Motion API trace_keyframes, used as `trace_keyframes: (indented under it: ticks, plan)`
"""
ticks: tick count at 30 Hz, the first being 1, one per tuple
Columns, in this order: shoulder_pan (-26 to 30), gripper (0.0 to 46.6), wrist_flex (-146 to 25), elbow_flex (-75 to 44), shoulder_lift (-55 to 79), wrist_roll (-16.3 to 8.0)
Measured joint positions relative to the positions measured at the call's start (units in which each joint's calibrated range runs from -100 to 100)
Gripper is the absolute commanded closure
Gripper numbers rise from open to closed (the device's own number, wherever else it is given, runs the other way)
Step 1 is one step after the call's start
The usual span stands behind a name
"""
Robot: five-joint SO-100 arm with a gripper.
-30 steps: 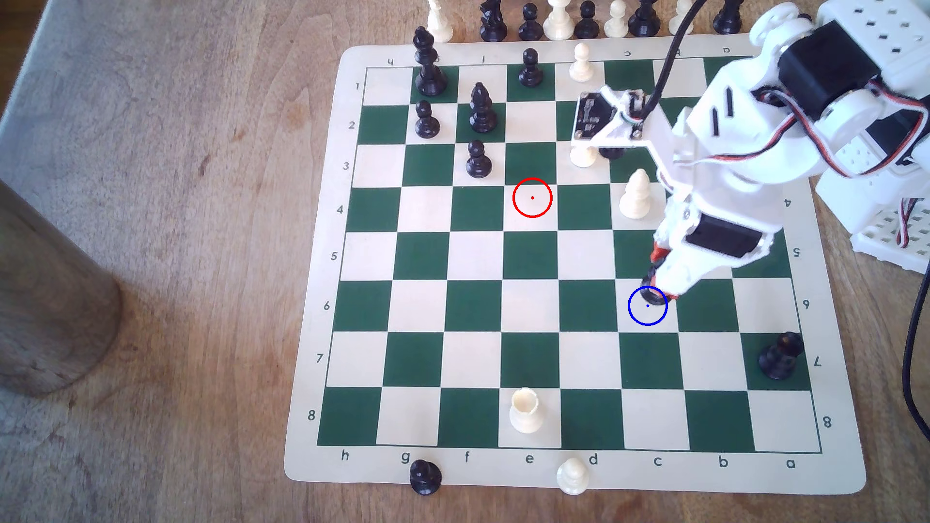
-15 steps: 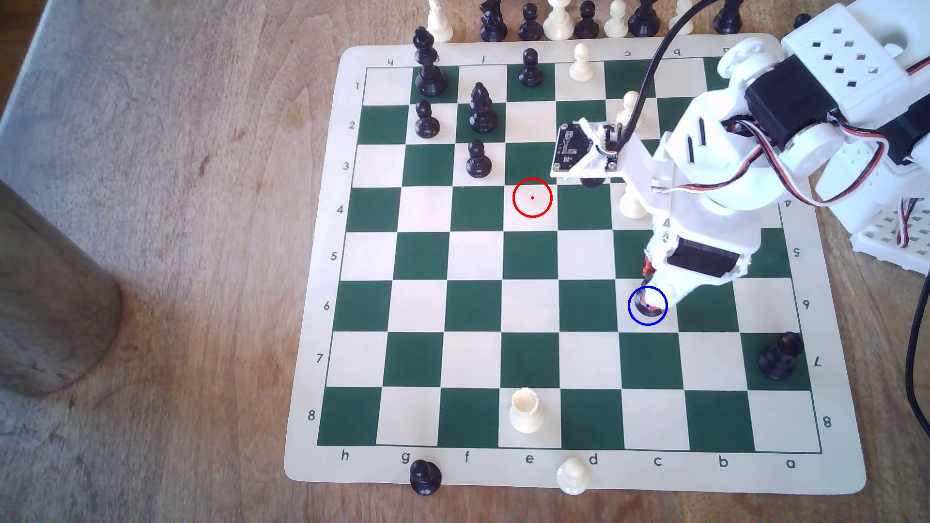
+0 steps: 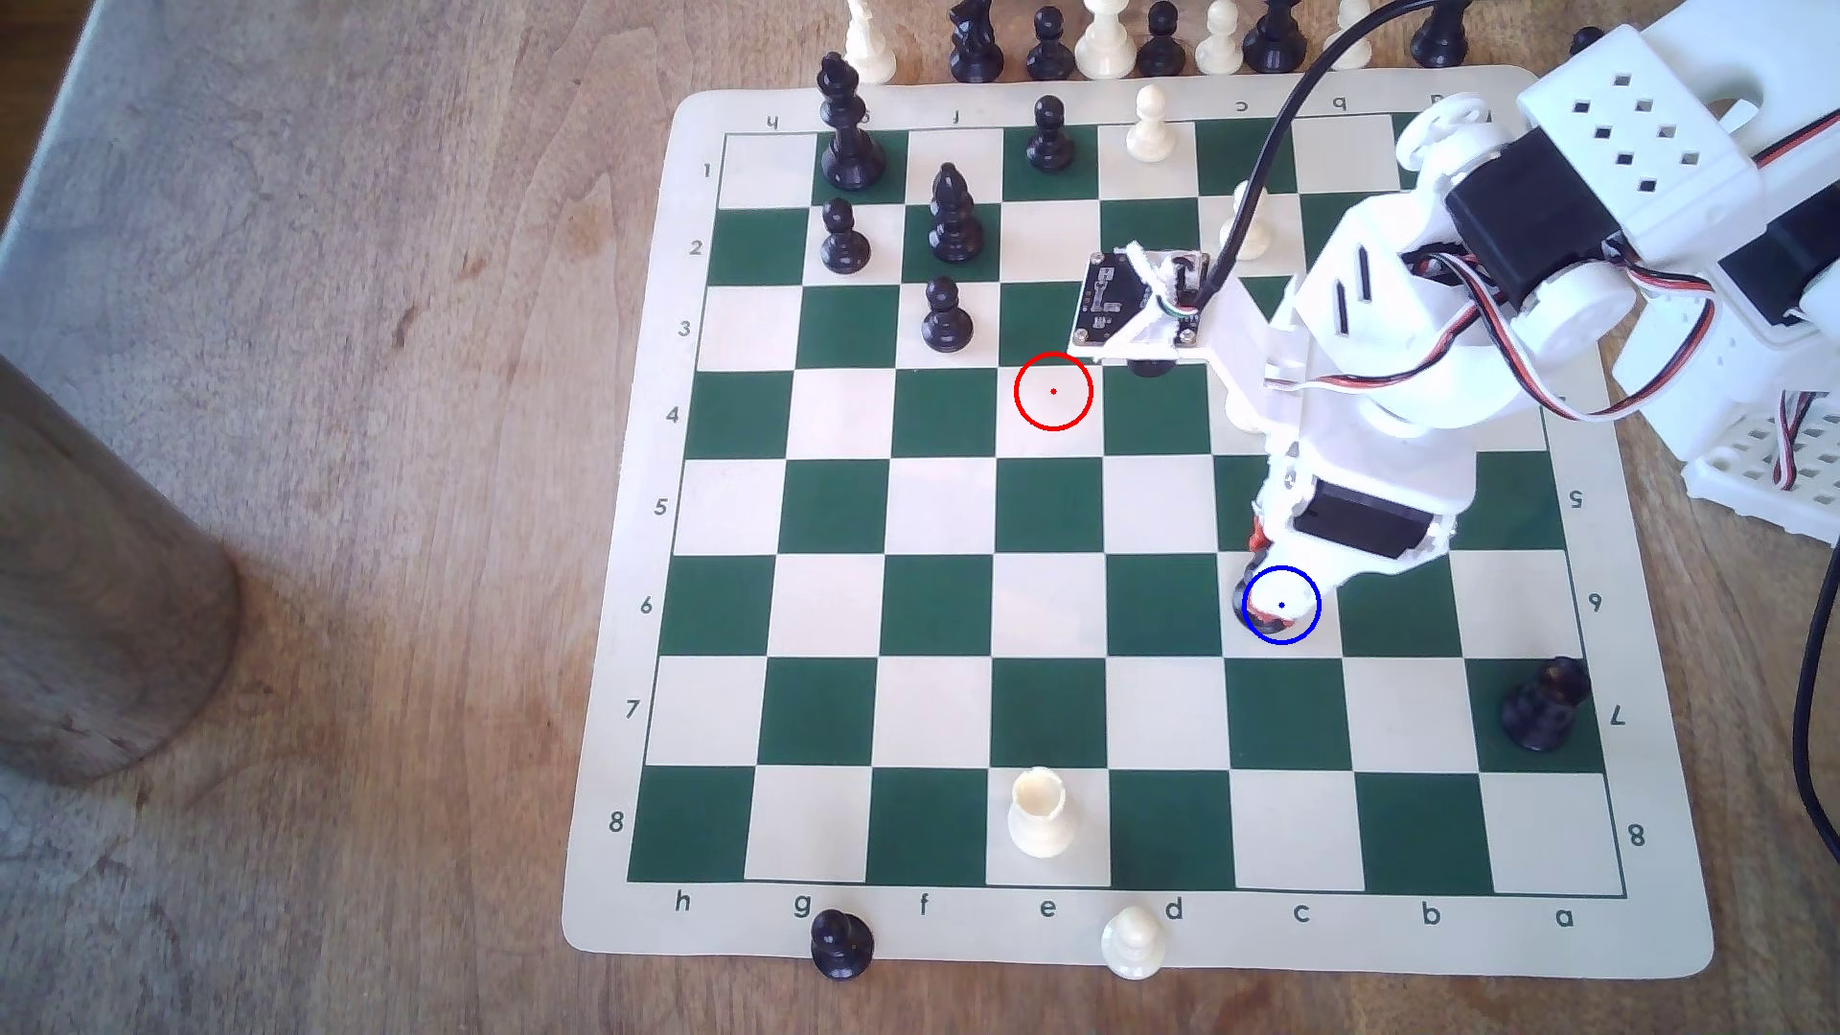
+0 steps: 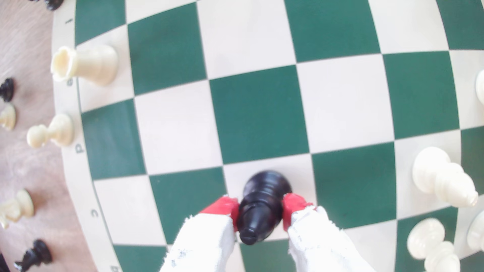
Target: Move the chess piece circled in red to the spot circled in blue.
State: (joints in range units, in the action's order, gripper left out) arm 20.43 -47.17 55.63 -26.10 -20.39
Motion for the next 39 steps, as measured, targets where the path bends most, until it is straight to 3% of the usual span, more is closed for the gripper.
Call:
trace_keyframes:
  ticks: [3, 5, 9, 25, 36, 39]
  plan:
    - [0.0, 39.2, -0.1, 0.0, 0.4, 0.0]
    - [0.0, 30.7, -0.1, 0.0, 0.4, 0.0]
    - [0.0, 25.2, -0.9, 0.0, 0.4, 0.0]
    - [-0.9, 23.1, -8.8, 1.2, -5.1, 2.8]
    - [-6.6, 22.3, -20.2, 6.6, -27.2, 5.4]
    - [-5.5, 21.9, -24.2, 6.8, -32.8, 6.0]
